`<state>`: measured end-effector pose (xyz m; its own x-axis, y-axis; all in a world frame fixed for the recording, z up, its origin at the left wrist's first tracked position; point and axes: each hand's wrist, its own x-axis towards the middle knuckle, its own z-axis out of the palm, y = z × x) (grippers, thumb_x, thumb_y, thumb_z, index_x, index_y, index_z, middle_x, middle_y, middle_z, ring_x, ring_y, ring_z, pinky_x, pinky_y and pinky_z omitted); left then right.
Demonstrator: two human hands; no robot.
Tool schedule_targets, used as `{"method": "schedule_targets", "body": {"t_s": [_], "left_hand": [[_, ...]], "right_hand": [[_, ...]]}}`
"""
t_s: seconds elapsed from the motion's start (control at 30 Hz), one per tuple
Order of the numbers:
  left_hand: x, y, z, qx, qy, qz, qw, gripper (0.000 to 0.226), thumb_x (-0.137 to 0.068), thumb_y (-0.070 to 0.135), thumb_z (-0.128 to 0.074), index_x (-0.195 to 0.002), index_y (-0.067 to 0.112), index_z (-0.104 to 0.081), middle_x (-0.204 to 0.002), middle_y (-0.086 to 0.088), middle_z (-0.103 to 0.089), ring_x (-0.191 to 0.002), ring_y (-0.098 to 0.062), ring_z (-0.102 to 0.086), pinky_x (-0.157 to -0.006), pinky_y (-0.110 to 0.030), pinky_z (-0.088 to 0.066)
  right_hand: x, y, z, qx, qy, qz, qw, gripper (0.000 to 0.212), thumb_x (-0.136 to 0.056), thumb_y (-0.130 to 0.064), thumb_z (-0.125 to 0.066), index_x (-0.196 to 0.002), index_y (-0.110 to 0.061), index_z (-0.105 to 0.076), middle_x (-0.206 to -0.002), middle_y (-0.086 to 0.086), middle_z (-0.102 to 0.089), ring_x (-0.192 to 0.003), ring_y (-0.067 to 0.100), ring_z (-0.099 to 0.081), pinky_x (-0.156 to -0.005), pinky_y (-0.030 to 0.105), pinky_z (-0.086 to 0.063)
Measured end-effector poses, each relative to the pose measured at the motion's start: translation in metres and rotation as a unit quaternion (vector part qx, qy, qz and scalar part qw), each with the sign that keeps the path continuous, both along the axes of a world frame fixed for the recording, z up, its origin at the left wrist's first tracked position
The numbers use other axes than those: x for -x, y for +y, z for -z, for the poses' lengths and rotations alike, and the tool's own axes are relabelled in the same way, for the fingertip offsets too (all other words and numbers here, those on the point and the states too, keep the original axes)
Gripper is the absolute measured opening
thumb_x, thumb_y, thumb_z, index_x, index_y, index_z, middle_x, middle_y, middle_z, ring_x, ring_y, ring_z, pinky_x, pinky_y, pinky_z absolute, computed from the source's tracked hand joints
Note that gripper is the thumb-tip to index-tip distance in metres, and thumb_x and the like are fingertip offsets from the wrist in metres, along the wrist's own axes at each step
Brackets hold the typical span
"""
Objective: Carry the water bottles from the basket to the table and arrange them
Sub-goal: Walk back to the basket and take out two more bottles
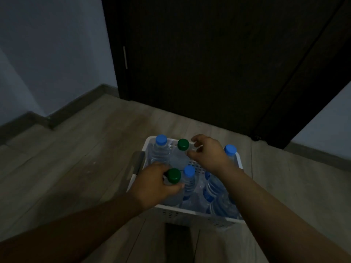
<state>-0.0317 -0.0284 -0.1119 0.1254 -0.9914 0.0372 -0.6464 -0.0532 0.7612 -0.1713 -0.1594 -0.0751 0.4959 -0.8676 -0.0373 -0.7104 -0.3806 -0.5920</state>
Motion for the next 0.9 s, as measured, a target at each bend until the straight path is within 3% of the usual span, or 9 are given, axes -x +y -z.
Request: {"method": "schedule_targets", "body": {"t_s": [0.13,0.3,0.5,0.63,0.77,0.83,0.9], "left_hand": [[-0.002,0.000,0.015,-0.011,0.078,-0.002,0.997,0.019,-0.079,0.040,-0.069,-0.095,0.029,-0.067,-0.097,0.012,-0.067,-0.092,0.000,-0.061,-0.084,-0.030,-0.053],[0.003,0.006,0.025,-0.007,0.166,-0.027,0.986,0.007,-0.085,0.029,-0.067,-0.090,0.032,-0.066,-0.093,0.015,-0.069,-0.092,0.002,-0.062,-0.083,-0.025,-0.048],[0.002,0.007,0.026,0.025,0.245,-0.068,0.967,0.013,-0.083,0.012,-0.069,-0.094,0.019,-0.069,-0.088,0.013,-0.071,-0.090,0.001,-0.064,-0.079,-0.015,-0.048],[0.005,0.011,0.019,0.061,0.253,-0.085,0.962,0.018,-0.084,0.009,-0.068,-0.091,0.026,-0.067,-0.089,0.026,-0.069,-0.089,0.008,-0.063,-0.075,-0.006,-0.046],[0.000,0.012,0.017,0.079,0.277,-0.116,0.951,0.017,-0.085,0.017,-0.066,-0.101,0.024,-0.067,-0.099,0.014,-0.071,-0.095,0.001,-0.065,-0.083,-0.019,-0.052],[-0.002,0.012,0.016,0.093,0.281,-0.132,0.946,0.017,-0.085,0.021,-0.066,-0.101,0.026,-0.067,-0.098,0.010,-0.072,-0.094,-0.003,-0.066,-0.082,-0.025,-0.054],[-0.003,0.012,0.010,0.101,0.302,-0.129,0.939,0.017,-0.085,0.019,-0.065,-0.101,0.024,-0.067,-0.098,0.010,-0.072,-0.092,-0.004,-0.067,-0.076,-0.020,-0.055]], "right_hand": [[-0.008,-0.006,0.013,0.007,0.003,-0.008,1.000,0.053,-0.084,-0.030,-0.067,-0.132,-0.014,-0.050,-0.126,0.007,-0.057,-0.109,0.019,-0.057,-0.089,0.031,-0.049],[-0.019,-0.009,0.029,-0.013,-0.007,-0.004,1.000,0.044,-0.084,-0.030,-0.067,-0.122,-0.009,-0.057,-0.119,0.009,-0.061,-0.105,0.022,-0.058,-0.085,0.034,-0.048],[-0.026,-0.010,0.045,-0.124,-0.122,0.058,0.983,0.039,-0.083,-0.030,-0.069,-0.116,-0.011,-0.061,-0.112,0.005,-0.066,-0.102,0.020,-0.062,-0.080,0.030,-0.049],[-0.029,-0.006,0.049,-0.140,-0.190,0.060,0.970,0.028,-0.085,-0.023,-0.069,-0.110,-0.011,-0.063,-0.103,0.002,-0.066,-0.095,0.016,-0.062,-0.074,0.022,-0.050],[-0.028,0.000,0.052,-0.138,-0.261,0.068,0.953,0.022,-0.085,-0.012,-0.067,-0.107,-0.008,-0.064,-0.100,0.002,-0.065,-0.092,0.013,-0.060,-0.063,0.004,-0.046],[-0.028,0.004,0.053,-0.134,-0.291,0.078,0.944,0.022,-0.085,-0.010,-0.067,-0.106,-0.010,-0.064,-0.103,0.001,-0.065,-0.098,0.014,-0.060,-0.068,0.006,-0.046],[-0.027,0.007,0.051,-0.110,-0.306,0.075,0.943,0.017,-0.085,-0.011,-0.066,-0.103,-0.013,-0.065,-0.101,-0.001,-0.067,-0.099,0.014,-0.061,-0.075,0.015,-0.047]]}}
